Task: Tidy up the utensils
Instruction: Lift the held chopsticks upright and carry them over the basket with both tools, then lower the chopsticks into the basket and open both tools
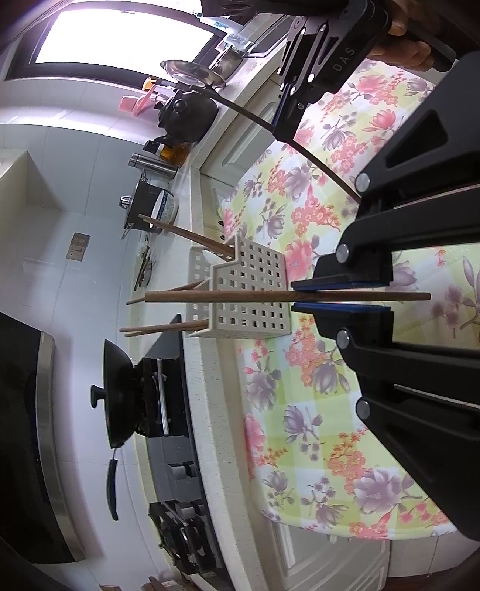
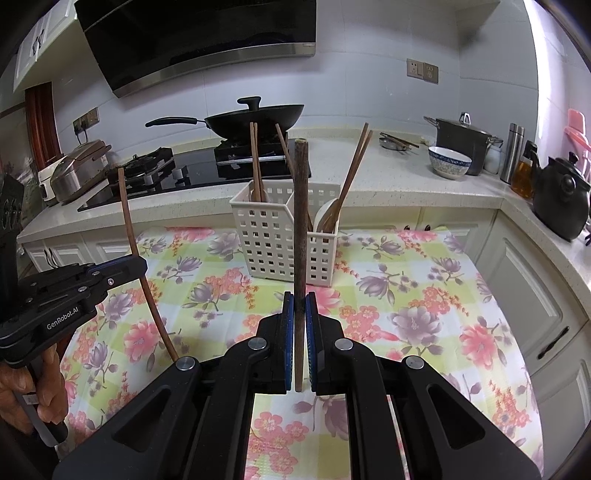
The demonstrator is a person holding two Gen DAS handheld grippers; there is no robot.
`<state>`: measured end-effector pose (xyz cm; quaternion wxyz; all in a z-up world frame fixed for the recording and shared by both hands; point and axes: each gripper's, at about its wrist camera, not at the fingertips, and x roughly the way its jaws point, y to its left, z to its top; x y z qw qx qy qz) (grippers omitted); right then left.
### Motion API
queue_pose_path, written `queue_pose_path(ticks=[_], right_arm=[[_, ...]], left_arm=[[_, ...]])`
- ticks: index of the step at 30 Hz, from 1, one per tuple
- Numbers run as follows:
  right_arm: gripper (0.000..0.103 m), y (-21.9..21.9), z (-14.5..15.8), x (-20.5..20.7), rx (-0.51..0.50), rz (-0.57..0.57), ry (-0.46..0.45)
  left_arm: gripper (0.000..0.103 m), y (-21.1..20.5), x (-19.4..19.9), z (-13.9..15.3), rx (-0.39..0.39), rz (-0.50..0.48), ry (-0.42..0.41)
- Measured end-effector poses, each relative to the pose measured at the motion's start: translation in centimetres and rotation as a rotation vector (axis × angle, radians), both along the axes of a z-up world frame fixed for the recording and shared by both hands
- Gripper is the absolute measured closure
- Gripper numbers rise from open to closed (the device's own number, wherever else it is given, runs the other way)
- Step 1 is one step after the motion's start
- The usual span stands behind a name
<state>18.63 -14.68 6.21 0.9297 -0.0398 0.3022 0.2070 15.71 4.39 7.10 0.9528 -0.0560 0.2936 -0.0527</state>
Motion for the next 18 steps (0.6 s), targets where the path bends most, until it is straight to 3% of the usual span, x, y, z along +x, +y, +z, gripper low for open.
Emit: queue_pose_path(ticks=[11, 18], right_arm=[[0.095, 0.5, 6.8, 5.3, 0.029, 0.049, -0.06], [0.095, 1.2, 10.5, 8.9, 0.046, 0.043, -0.1]], left_arm=[[0.097, -0.1, 4.4, 8.5, 0.033, -0.048, -0.129], [0.097, 0.3, 8.6, 12.8, 0.013, -0.049, -0.164]])
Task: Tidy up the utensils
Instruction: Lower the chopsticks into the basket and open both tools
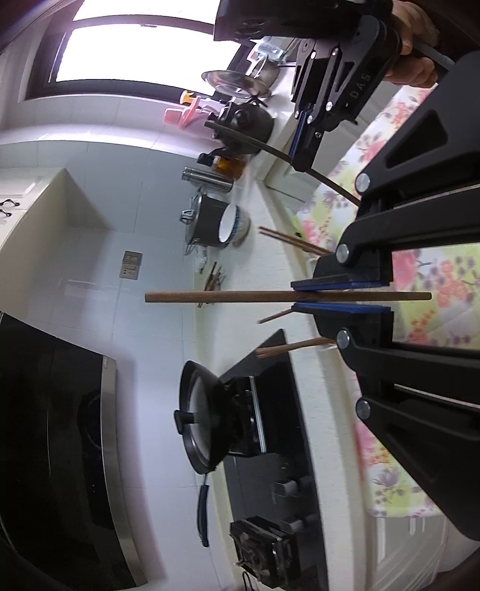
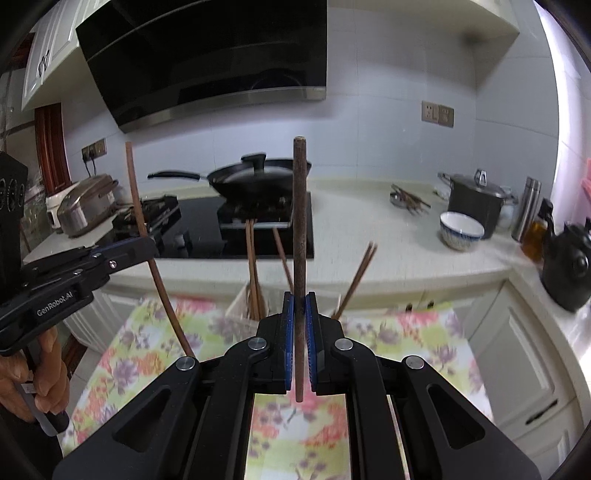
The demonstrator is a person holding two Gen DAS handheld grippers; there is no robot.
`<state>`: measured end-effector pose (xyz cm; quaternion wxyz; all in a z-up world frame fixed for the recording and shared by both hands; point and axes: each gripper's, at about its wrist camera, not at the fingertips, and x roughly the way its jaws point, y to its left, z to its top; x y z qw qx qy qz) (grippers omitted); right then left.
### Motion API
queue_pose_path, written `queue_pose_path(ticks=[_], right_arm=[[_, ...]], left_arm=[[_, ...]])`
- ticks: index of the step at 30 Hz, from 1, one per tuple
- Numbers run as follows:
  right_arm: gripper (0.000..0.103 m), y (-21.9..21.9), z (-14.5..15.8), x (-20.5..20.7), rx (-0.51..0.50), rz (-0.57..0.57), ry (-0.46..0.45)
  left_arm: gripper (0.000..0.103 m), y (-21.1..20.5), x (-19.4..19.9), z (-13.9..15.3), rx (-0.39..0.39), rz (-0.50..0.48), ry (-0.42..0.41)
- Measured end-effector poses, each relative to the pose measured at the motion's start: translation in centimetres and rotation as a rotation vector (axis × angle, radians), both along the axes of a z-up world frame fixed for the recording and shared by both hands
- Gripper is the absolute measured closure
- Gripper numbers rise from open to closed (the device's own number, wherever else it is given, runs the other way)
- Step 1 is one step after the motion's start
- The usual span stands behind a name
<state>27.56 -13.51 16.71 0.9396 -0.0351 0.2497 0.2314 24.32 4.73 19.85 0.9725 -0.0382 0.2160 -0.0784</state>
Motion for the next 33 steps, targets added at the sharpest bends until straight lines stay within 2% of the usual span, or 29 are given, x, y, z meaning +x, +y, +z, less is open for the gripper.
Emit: queue_pose_path(ticks=[7, 11, 19, 33], right_arm=[[0.095, 1.2, 1.3, 3.7, 0.008, -0.015, -0.006], [0.095, 1.5, 1.1, 5.3, 0.024, -0.016, 0.006], [0.095, 2.6, -0.2, 7.3, 0.035, -0.01, 0.026], [0.095, 3.7, -3.0, 9.1, 0.029, -0.009, 0.079]], left_arm=[[0.097, -0.2, 3.9, 2.2, 0.005, 0.018, -0.034], [0.097, -0.2, 5.8, 2.4, 0.003, 0.028, -0.04], [0.097, -0.2, 9.0, 0.2, -0.006, 0.06, -0.028], [0.097, 0.4, 10.5, -2.9, -0.038, 0.077, -0.05]])
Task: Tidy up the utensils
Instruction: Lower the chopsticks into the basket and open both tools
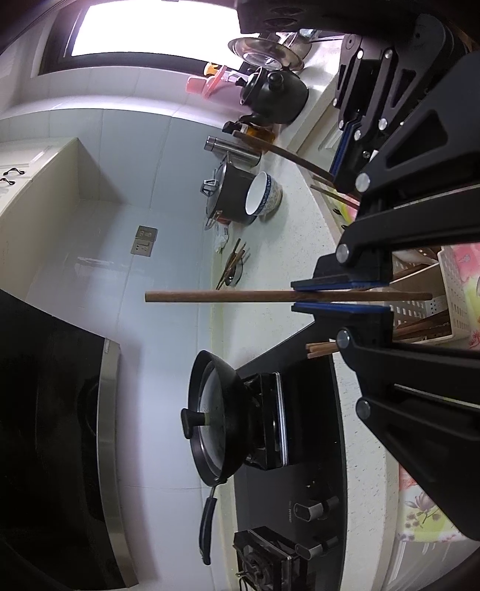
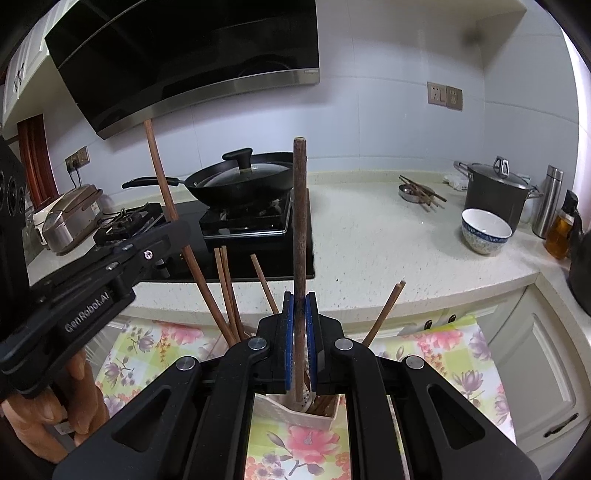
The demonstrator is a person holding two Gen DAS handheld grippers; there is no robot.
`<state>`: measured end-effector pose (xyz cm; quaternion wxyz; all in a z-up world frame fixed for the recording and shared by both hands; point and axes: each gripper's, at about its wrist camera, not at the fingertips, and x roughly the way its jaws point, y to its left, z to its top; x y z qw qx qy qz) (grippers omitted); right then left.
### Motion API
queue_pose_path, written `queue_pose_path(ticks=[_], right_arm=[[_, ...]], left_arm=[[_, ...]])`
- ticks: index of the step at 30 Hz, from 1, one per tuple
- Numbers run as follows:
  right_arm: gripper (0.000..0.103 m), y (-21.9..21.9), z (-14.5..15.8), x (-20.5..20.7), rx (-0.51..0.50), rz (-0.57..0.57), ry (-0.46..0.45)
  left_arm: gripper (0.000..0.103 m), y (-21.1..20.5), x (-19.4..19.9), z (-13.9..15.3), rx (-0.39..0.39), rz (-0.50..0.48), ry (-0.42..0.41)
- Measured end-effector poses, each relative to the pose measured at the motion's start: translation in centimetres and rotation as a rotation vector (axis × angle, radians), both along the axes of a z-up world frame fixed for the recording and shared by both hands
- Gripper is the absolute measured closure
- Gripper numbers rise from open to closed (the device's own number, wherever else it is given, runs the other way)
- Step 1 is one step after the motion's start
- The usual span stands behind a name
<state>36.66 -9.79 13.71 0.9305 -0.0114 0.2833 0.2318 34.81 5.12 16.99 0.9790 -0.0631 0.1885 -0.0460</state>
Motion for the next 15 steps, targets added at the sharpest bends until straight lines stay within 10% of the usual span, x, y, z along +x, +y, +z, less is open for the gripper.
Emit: queue_pose_path(ticks=[15], right_arm=[[0.095, 1.0, -4.0, 1.1, -0.043, 0.023, 0.085]], left_arm=[[0.097, -0.6, 2.0, -4.2, -0.011, -0.04, 0.14]])
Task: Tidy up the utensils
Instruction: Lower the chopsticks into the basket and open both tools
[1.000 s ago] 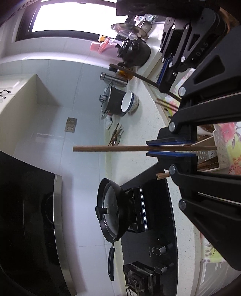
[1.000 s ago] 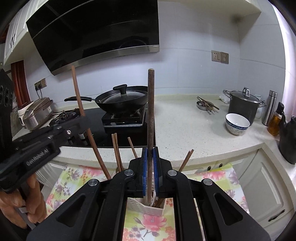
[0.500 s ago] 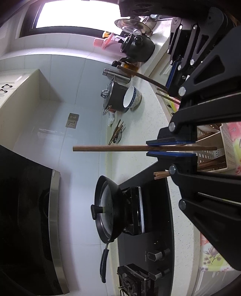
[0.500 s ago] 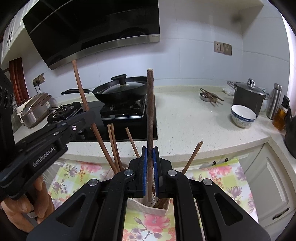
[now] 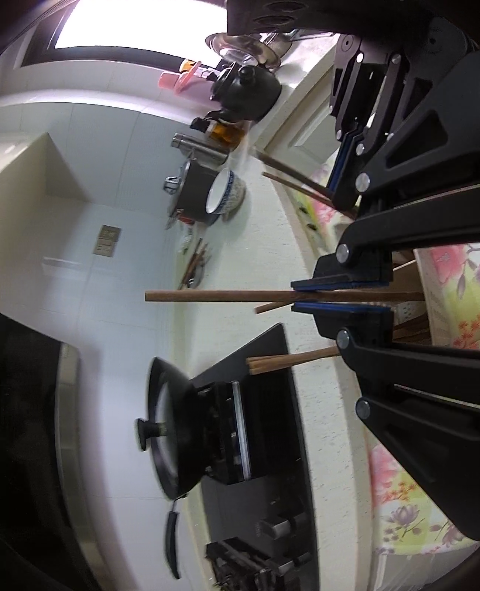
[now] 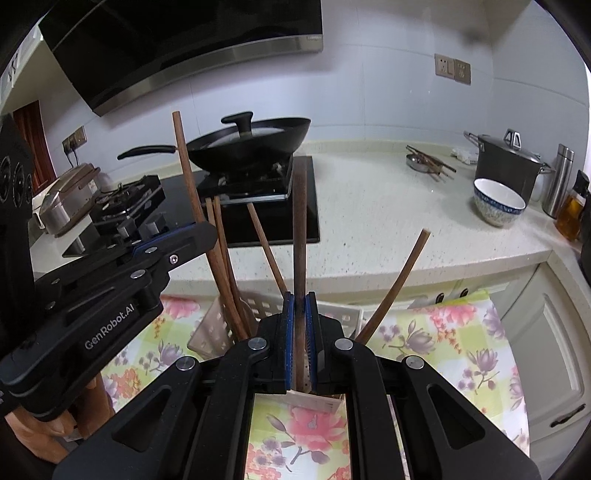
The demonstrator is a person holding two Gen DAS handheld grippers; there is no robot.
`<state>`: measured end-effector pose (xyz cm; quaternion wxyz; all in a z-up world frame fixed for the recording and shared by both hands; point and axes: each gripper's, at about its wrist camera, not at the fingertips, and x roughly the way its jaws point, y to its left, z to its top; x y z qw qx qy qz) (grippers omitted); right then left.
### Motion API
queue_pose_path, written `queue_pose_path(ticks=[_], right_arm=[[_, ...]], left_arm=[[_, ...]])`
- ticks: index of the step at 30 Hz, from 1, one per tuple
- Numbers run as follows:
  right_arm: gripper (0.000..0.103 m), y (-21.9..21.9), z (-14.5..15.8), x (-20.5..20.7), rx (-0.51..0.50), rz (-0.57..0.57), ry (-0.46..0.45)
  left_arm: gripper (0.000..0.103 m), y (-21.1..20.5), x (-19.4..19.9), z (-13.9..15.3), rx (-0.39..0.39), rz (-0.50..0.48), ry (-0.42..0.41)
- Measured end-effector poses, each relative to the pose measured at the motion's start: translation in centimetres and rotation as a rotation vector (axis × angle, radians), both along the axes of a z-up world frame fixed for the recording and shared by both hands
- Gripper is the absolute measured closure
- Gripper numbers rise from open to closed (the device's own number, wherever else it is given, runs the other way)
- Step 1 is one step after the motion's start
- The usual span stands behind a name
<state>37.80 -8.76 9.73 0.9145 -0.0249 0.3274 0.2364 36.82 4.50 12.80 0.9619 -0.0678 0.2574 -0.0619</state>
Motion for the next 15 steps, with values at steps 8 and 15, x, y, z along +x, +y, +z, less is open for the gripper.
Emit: queue_pose_path(ticks=[8, 15], right_arm=[[0.095, 0.7, -1.6, 1.3, -0.024, 0.001, 0.027], [0.094, 0.9, -2.7, 2.1, -0.044, 0.001, 0.047]], left_arm=[[0.097, 0.3, 1.3, -1.8, -0.013, -0.008, 0.076], [0.097, 0.3, 2.4, -3.4, -0.009, -0.017, 0.148]])
